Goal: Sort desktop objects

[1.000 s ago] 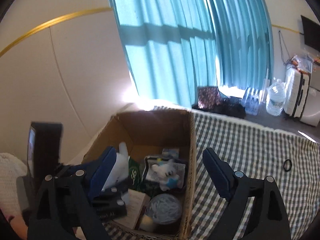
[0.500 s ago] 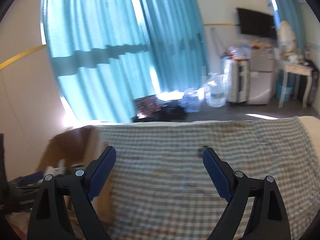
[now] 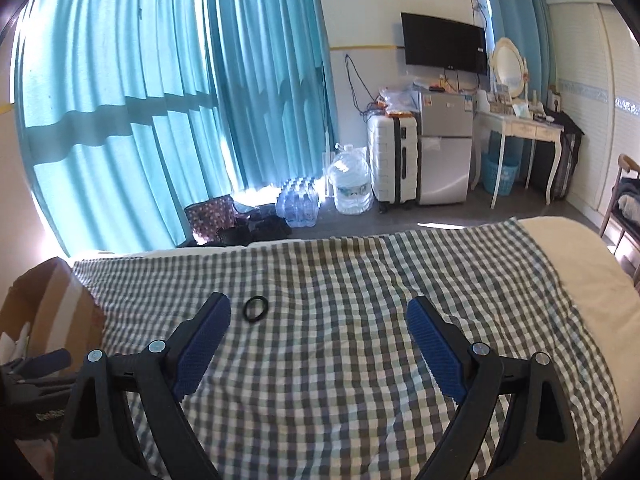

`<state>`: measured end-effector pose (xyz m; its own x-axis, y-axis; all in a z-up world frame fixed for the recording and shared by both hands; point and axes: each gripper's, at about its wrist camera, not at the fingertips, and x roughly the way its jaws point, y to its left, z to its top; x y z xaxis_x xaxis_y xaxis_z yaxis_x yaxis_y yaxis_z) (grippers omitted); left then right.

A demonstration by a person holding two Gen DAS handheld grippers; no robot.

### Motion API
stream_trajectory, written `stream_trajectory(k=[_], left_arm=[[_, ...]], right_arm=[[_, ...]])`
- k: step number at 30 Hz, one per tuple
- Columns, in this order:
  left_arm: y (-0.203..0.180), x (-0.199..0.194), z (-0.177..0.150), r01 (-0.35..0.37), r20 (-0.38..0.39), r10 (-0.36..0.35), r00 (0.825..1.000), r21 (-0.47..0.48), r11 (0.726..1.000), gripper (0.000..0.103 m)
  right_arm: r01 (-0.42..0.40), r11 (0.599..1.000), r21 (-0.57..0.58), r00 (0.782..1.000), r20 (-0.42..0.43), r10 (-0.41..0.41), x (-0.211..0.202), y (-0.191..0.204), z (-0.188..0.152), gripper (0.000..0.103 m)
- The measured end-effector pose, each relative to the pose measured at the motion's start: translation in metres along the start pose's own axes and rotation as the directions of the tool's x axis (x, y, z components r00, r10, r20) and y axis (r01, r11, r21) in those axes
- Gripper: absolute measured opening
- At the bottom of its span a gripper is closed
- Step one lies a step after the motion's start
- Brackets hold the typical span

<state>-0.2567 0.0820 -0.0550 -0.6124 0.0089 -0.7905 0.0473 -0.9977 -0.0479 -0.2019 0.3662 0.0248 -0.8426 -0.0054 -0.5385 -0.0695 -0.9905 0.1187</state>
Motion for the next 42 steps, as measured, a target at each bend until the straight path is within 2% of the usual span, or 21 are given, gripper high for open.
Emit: stream_trajectory(k=[5, 8, 11, 15, 16, 18, 20, 23, 31, 34, 36, 39, 42], left_arm=[[-0.037, 0.072, 0.018, -0.008, -0.038, 0.009, 0.999, 0.022, 1.0, 0.103], [-0.052, 0.101, 0.024, -0.027, -0.02, 0.028, 0.999, 0.038, 0.999, 0.103], [-0.065, 0.13, 0.03, -0.034, -0.04, 0.036, 0.999, 0.053, 0.998, 0.103], [-0.076, 0.158, 0.031, -0.03, -0.043, 0.033, 0.999, 0.068, 0.997, 0.103], [-0.077, 0.159, 0.031, -0.027, -0.02, 0.029, 0.999, 0.071, 0.997, 0.1], [-0.078, 0.158, 0.031, 0.012, 0.007, -0.013, 1.0, 0.078, 0.997, 0.071], [-0.082, 0.149, 0.031, 0.051, 0.028, -0.055, 0.998, 0.124, 0.991, 0.02], [-0.086, 0.138, 0.028, 0.06, 0.027, -0.067, 0.997, 0.191, 0.98, 0.006], [-0.051, 0.064, 0.019, 0.134, 0.07, -0.148, 0.986, 0.172, 0.976, 0.005], [-0.034, 0.026, 0.019, 0.115, 0.108, -0.137, 0.985, 0.194, 0.974, 0.005], [-0.011, -0.006, 0.018, 0.129, 0.136, -0.152, 0.979, 0.161, 0.978, 0.005], [0.019, -0.042, 0.015, 0.107, 0.159, -0.127, 0.979, 0.132, 0.985, 0.005], [0.065, -0.079, 0.009, 0.083, 0.182, -0.095, 0.979, 0.075, 0.994, 0.005]], right_arm=[[0.003, 1.0, 0.025, 1.0, -0.026, -0.002, 0.043, -0.03, 0.002, 0.091], [0.012, 1.0, -0.003, 0.999, -0.045, -0.012, 0.072, -0.037, -0.001, 0.091], [0.036, 0.999, -0.032, 0.995, -0.087, -0.038, 0.097, -0.042, -0.009, 0.091], [0.02, 1.0, 0.011, 0.991, -0.135, -0.019, 0.111, -0.053, -0.023, 0.091], [0.023, 1.0, 0.021, 0.99, -0.142, -0.02, 0.112, -0.056, -0.026, 0.091], [0.023, 0.999, 0.047, 0.991, -0.136, -0.017, 0.11, -0.061, -0.027, 0.091], [0.031, 0.997, 0.065, 0.991, -0.128, -0.023, 0.105, -0.063, -0.027, 0.091], [0.04, 0.995, 0.089, 0.991, -0.134, -0.028, 0.101, -0.067, -0.027, 0.091], [0.017, 0.996, 0.084, 0.992, -0.125, -0.006, 0.075, -0.048, -0.027, 0.091], [-0.013, 0.995, 0.095, 0.991, -0.131, 0.025, 0.059, -0.032, -0.029, 0.091], [-0.033, 0.996, 0.089, 0.991, -0.126, 0.044, 0.043, -0.015, -0.029, 0.091], [-0.078, 0.993, 0.086, 0.991, -0.1, 0.087, 0.014, 0.013, -0.027, 0.091], [-0.138, 0.986, 0.094, 0.986, -0.079, 0.146, -0.016, 0.044, -0.03, 0.091]])
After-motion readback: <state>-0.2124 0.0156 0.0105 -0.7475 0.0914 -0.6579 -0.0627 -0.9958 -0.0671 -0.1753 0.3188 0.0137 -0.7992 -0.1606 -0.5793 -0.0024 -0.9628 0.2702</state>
